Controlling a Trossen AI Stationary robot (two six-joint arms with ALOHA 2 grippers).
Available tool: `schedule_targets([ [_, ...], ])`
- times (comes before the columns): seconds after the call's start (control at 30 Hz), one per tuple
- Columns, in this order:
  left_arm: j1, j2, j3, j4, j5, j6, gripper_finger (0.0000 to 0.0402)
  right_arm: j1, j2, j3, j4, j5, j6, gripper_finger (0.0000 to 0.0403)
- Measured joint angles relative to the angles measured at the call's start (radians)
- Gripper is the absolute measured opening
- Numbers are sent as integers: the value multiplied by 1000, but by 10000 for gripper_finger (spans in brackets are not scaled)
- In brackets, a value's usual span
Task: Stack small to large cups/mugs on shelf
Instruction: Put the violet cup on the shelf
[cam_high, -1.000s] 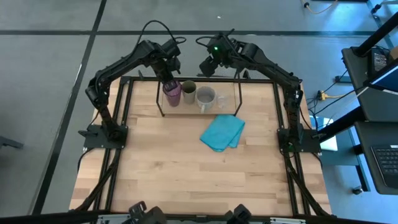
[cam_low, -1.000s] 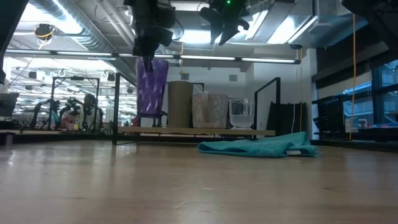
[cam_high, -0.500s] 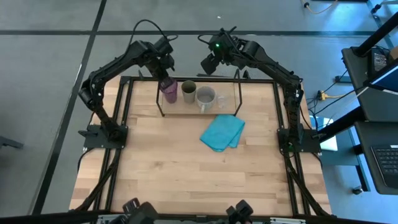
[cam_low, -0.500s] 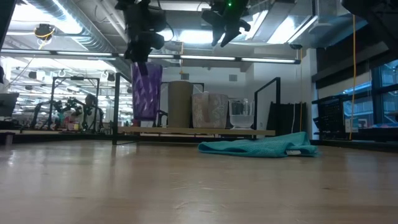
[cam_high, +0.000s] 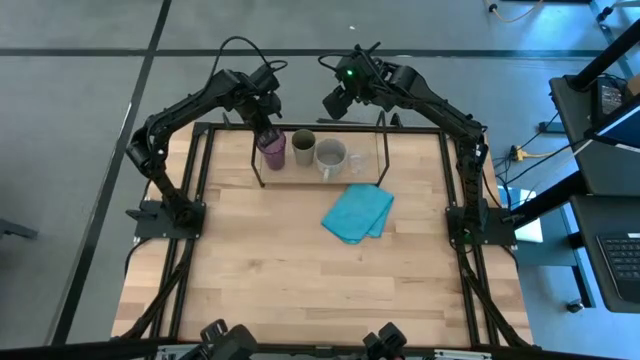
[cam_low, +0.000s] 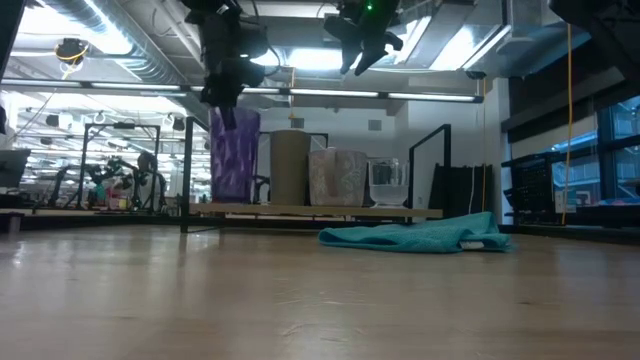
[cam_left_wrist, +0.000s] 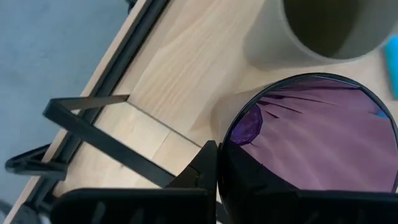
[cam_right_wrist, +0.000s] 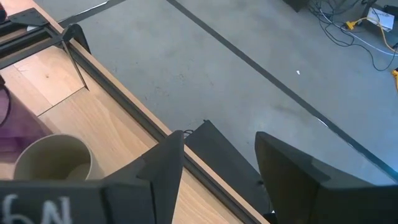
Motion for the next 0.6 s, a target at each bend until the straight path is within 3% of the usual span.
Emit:
schedule_targets([
  [0.6, -12, 0, -6, 35, -41, -1, 25, 1, 0, 0, -6, -19, 4, 200],
])
